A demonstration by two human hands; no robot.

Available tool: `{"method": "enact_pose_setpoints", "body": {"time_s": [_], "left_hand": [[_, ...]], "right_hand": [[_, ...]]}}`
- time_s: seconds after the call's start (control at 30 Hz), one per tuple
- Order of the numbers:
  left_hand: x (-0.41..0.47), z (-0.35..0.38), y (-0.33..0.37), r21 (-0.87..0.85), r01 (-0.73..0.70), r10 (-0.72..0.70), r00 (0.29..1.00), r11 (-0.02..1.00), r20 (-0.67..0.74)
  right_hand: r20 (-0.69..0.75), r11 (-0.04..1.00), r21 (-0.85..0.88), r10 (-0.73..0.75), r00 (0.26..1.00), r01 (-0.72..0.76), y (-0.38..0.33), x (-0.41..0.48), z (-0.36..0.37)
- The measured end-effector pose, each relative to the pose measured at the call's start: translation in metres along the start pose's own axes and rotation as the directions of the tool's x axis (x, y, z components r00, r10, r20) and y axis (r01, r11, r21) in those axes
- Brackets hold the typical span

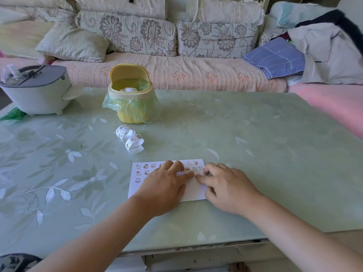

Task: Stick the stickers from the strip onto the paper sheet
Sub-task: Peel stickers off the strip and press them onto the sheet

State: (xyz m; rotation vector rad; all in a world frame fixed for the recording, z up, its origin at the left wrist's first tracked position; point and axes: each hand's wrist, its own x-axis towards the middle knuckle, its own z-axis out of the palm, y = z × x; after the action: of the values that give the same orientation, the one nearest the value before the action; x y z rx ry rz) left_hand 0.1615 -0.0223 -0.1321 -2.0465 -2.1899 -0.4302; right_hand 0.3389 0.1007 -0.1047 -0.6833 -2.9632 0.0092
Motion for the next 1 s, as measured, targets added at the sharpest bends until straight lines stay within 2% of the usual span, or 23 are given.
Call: {"method": "enact_pose_setpoints", "body": {"time_s": [0.17,0.33,0.53,0.63,0.77,0.9,1.0], "left_hand": [[-0.003,0.001,-0.006,-0.111,-0.016,0.018,1.0,0.994,0.016],[-0.005,0.003,-0.005,-0.128,0.008,-0.007,1.0,0.992,0.014],[-0.005,0.002,-0.013,-0.229,0.039,-0.035,0.999,0.973,0.021],[-0.002,-0.007,-0.02,-0.249,0.045,-0.066,0.995,0.968,-0.075],[0.004,-0.028,-0.04,-0.359,0.182,-0.266,0.942,0.915,-0.202],[0.003,-0.047,-0.073,-0.395,0.386,-0.497,0.836,0.834,-0.233],[-0.001,-0.053,-0.097,-0.395,0.494,-0.6,0.771,0.774,-0.212]], "right_hand": [[0.072,0.999,0.018,0.04,0.997,-0.041,-0.004,0.002,-0.007],[0.1,1.0,0.004,0.005,0.995,-0.006,-0.007,0.006,-0.007],[0.046,0.997,0.042,0.063,0.997,-0.065,-0.008,0.02,-0.012],[0.016,0.984,0.139,0.108,0.994,-0.109,-0.017,0.034,-0.014],[0.042,0.926,0.338,0.164,0.986,-0.169,-0.033,0.059,-0.022],[0.072,0.778,0.58,0.246,0.967,-0.241,-0.053,0.086,-0.024],[0.104,0.679,0.69,0.25,0.963,-0.251,-0.07,0.105,-0.021]]}}
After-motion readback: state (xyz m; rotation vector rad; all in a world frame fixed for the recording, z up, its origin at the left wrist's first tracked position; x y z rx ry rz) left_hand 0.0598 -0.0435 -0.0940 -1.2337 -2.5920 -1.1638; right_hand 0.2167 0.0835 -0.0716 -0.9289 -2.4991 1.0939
